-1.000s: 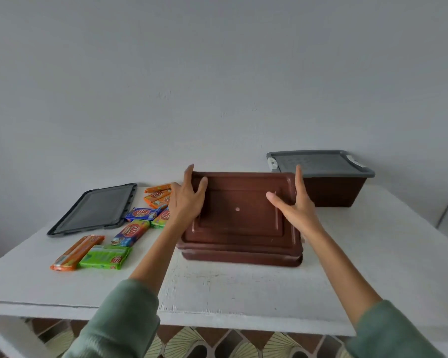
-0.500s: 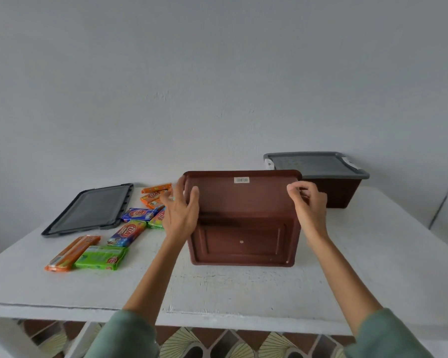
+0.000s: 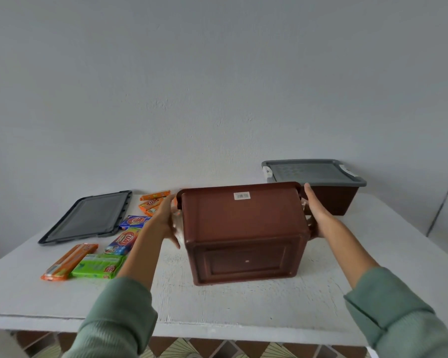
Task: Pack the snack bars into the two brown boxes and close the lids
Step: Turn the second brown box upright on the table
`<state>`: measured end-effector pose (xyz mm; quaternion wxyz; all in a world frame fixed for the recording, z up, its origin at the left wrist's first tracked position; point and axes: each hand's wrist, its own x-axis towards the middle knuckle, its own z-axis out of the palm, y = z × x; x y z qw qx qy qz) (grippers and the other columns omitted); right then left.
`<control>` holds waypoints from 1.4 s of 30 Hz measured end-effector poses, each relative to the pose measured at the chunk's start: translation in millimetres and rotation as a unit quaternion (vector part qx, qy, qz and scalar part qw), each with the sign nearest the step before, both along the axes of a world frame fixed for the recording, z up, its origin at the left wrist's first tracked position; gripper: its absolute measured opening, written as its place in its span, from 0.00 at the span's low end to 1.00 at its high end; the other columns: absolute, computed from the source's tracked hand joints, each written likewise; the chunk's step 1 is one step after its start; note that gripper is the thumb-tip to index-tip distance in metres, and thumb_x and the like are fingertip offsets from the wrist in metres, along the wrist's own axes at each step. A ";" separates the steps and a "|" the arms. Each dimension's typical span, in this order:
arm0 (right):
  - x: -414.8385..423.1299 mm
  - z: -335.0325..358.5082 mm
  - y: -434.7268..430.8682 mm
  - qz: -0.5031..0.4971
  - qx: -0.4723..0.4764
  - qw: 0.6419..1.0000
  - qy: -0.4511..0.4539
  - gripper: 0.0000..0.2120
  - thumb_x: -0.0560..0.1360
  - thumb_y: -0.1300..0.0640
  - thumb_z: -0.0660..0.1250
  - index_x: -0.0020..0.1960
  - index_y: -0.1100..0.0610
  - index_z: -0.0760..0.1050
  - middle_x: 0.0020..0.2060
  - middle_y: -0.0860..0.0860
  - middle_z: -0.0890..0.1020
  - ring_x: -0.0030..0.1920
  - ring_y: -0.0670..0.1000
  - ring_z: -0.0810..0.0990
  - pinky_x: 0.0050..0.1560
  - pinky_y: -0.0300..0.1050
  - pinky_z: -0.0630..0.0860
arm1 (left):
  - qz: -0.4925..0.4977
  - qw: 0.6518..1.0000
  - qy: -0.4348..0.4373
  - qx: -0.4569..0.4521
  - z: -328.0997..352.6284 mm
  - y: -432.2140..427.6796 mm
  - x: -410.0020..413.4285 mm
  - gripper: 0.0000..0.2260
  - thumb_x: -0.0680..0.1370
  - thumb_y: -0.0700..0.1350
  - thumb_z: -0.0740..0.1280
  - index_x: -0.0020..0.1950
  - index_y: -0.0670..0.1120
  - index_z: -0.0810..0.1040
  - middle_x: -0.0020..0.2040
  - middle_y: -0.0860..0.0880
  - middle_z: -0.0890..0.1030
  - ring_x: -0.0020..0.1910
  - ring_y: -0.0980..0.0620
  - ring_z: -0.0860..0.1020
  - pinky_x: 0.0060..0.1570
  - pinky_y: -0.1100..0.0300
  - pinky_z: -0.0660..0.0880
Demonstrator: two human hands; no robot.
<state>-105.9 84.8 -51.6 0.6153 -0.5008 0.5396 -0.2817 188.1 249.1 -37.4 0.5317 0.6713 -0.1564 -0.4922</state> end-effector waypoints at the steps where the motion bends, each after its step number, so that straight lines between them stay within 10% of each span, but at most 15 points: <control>1: -0.4 2.4 -0.1 0.000 0.012 1.000 -0.019 0.33 0.67 0.24 0.51 0.52 0.48 0.74 0.39 0.57 0.76 0.40 0.56 0.77 0.42 0.51 0.74 | -0.006 1.000 0.008 -0.008 -0.2 0.9 -0.6 0.25 0.72 0.63 0.60 0.60 0.46 0.72 0.69 0.41 0.68 0.66 0.33 0.66 0.61 0.27 0.59; 7: -14.2 22.0 6.4 -0.041 0.014 0.989 -0.138 0.16 0.74 0.44 0.60 0.35 0.54 0.69 0.19 0.49 0.73 0.20 0.49 0.72 0.29 0.38 0.70 | -0.051 0.995 -0.019 -0.080 12.0 7.1 -17.2 0.15 0.76 0.52 0.57 0.33 0.46 0.72 0.34 0.46 0.71 0.34 0.44 0.73 0.48 0.40 0.74; 10: -39.8 28.1 4.5 -0.025 0.011 0.984 -0.179 0.12 0.71 0.54 0.56 0.44 0.56 0.77 0.22 0.49 0.71 0.22 0.46 0.68 0.28 0.33 0.69 | -0.086 0.990 -0.019 -0.110 33.4 8.1 -40.2 0.13 0.74 0.46 0.54 0.30 0.45 0.67 0.30 0.47 0.64 0.24 0.50 0.68 0.30 0.59 0.73; 13: -73.6 34.4 1.4 -0.014 -0.033 0.979 -0.202 0.19 0.73 0.60 0.53 0.62 0.53 0.71 0.45 0.52 0.79 0.34 0.47 0.79 0.31 0.35 0.75 | -0.110 0.984 -0.031 -0.135 49.2 -0.1 -62.1 0.05 0.72 0.42 0.53 0.37 0.47 0.66 0.36 0.47 0.66 0.30 0.51 0.66 0.36 0.58 0.71; 16: -104.1 40.6 1.2 -0.026 -0.079 0.977 -0.195 0.20 0.76 0.60 0.57 0.66 0.47 0.69 0.47 0.46 0.79 0.30 0.41 0.80 0.28 0.31 0.74 | -0.170 0.975 -0.081 -0.122 52.4 -17.4 -84.3 0.05 0.73 0.42 0.55 0.41 0.46 0.69 0.33 0.47 0.72 0.33 0.51 0.70 0.40 0.56 0.73; 21: -149.8 34.2 -7.6 -0.022 -0.197 0.975 -0.100 0.27 0.74 0.57 0.68 0.71 0.49 0.66 0.67 0.50 0.73 0.63 0.50 0.74 0.59 0.40 0.70 | -0.141 0.964 -0.164 -0.158 35.9 -46.4 -139.0 0.09 0.76 0.51 0.65 0.54 0.51 0.77 0.42 0.49 0.80 0.33 0.55 0.78 0.31 0.64 0.74; 26: -194.8 26.2 -21.0 0.006 -0.260 0.965 -0.040 0.29 0.73 0.58 0.69 0.72 0.51 0.65 0.71 0.49 0.67 0.71 0.49 0.64 0.72 0.44 0.60 | -0.165 0.960 -0.142 -0.177 14.2 -65.2 -179.5 0.21 0.72 0.47 0.70 0.65 0.51 0.72 0.55 0.47 0.80 0.47 0.52 0.80 0.32 0.64 0.77; 32: -242.3 3.3 -36.3 0.002 -0.270 0.962 -0.039 0.23 0.78 0.64 0.60 0.71 0.52 0.66 0.71 0.50 0.67 0.70 0.50 0.67 0.69 0.44 0.66 | -0.122 0.967 -0.158 -0.157 -20.4 -63.8 -236.8 0.33 0.73 0.41 0.70 0.73 0.54 0.59 0.63 0.47 0.72 0.57 0.46 0.75 0.44 0.56 0.79; 38: -258.4 -28.3 -37.6 -0.035 -0.177 0.982 -0.061 0.20 0.81 0.64 0.55 0.70 0.50 0.68 0.68 0.51 0.71 0.59 0.53 0.77 0.33 0.31 0.77 | -0.119 0.968 -0.179 -0.125 -41.4 -55.4 -261.0 0.35 0.72 0.41 0.70 0.73 0.56 0.56 0.63 0.49 0.67 0.62 0.44 0.71 0.53 0.49 0.77; 42: -259.6 -31.4 -36.9 -0.066 -0.159 0.980 -0.099 0.19 0.80 0.63 0.56 0.70 0.52 0.68 0.69 0.51 0.71 0.62 0.54 0.75 0.39 0.38 0.78 | -0.143 0.958 -0.226 -0.102 -36.5 -60.3 -260.9 0.35 0.73 0.43 0.69 0.74 0.56 0.54 0.69 0.47 0.65 0.63 0.44 0.71 0.51 0.52 0.77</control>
